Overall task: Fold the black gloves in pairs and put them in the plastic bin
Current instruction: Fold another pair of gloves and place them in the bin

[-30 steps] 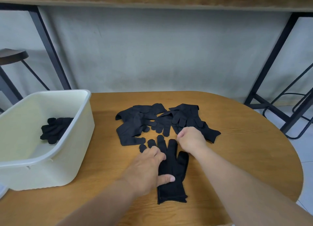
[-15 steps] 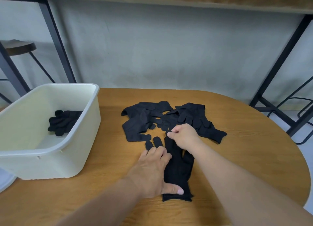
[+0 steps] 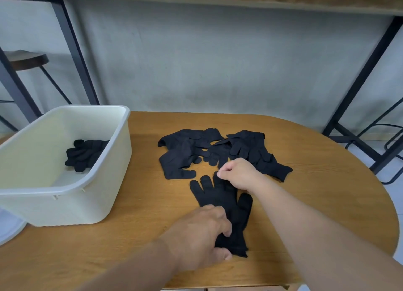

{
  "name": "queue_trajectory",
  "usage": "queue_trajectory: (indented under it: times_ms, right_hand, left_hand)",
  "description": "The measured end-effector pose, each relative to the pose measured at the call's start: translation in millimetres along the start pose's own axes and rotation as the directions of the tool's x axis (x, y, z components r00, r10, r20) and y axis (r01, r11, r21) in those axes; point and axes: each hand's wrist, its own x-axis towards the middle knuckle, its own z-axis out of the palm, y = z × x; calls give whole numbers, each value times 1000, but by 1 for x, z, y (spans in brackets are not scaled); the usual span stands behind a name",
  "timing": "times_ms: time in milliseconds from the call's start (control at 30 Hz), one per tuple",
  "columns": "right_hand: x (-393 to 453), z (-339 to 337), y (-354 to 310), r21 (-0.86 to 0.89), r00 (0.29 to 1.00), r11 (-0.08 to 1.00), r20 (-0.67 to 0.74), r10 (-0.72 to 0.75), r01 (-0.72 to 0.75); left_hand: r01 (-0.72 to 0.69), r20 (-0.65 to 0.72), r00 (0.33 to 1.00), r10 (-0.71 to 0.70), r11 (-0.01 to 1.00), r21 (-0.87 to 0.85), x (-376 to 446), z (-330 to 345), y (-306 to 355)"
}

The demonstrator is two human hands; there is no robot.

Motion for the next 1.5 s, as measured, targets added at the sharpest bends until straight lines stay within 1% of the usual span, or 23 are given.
queue_trajectory:
  times_ms: [133,267,367,433,500,533,567,600,667,700,733,800,867,900,967,1033,1067,1200,1267,1333,1400,1433,1500]
  right_hand:
    - [1,1,6,26,999,999,40,-24,23]
    - [6,2,8,-57,999,997,15,-44,45]
    - [4,4,10,-98,995,993,-57,-79,73]
    - [-1,3,8,-139,983,986,-147,-114,93]
    - [-12,-3,3,-88,965,992,-240,-104,85]
    - [-19,-8,2,-20,969,997,-234,-74,71]
    - [-29,-12,2,80,986,996,-166,-25,38]
    - [-40,-15,4,179,999,984,-38,33,-26]
    - [-59,-13,12,283,967,944,232,104,-170]
    - [-64,-10,18,309,948,927,296,120,-214]
    - [-65,-6,24,348,948,907,288,137,-237]
    - [-58,-7,32,429,972,872,105,211,-236]
    - [-55,-16,35,400,964,896,-97,249,-191]
    - [-56,-19,34,391,966,905,-120,228,-166]
    - [-65,-18,30,400,988,906,2,153,-141]
    - [-75,-10,28,417,972,887,202,123,-199]
    - [-76,-4,28,419,963,879,236,134,-225]
    - [-74,-4,35,355,984,920,6,178,-168]
    - [-79,-4,35,370,988,916,72,136,-154]
    - [-86,-1,34,238,989,962,105,109,-131]
    - [-95,2,30,93,998,995,57,36,-41]
    - [-99,2,28,74,998,997,62,-23,18]
    - [-114,3,23,50,979,988,137,-153,147]
  left_hand:
    - [-2,-12,1000,2,1000,26,-2,2,6]
    - [-1,-31,1000,4,995,101,-4,8,9]
    - [-6,-37,999,10,992,125,-9,12,11]
    - [9,-48,999,-5,995,102,-11,13,11]
    - [18,-53,999,-13,996,84,-11,13,10]
    - [18,-56,998,-14,996,82,-11,13,10]
    - [17,-58,998,-12,996,84,-11,13,10]
    - [13,-61,998,-7,996,84,-11,14,11]
    - [7,-70,998,-1,996,87,-12,16,11]
    - [6,-77,997,2,996,92,-13,17,11]
    - [3,-83,997,5,996,94,-13,17,11]
    - [-3,-87,996,12,995,100,-14,16,11]
    - [-2,-82,997,11,994,111,-15,15,12]
    - [0,-82,997,10,993,117,-16,15,13]
    - [0,-89,996,12,991,137,-17,15,16]
    - [-3,-93,996,16,989,147,-18,17,17]
    - [-4,-93,996,18,989,146,-18,17,17]
    - [-17,-91,995,29,991,133,-21,19,14]
    - [-27,-101,994,34,997,71,-24,20,12]
    - [-34,-110,993,35,999,12,-25,21,11]
    - [-20,-120,993,20,1000,3,-27,22,10]
    - [-5,-125,992,6,1000,7,-25,24,9]
    - [16,-160,987,-18,1000,-8,-24,26,9]
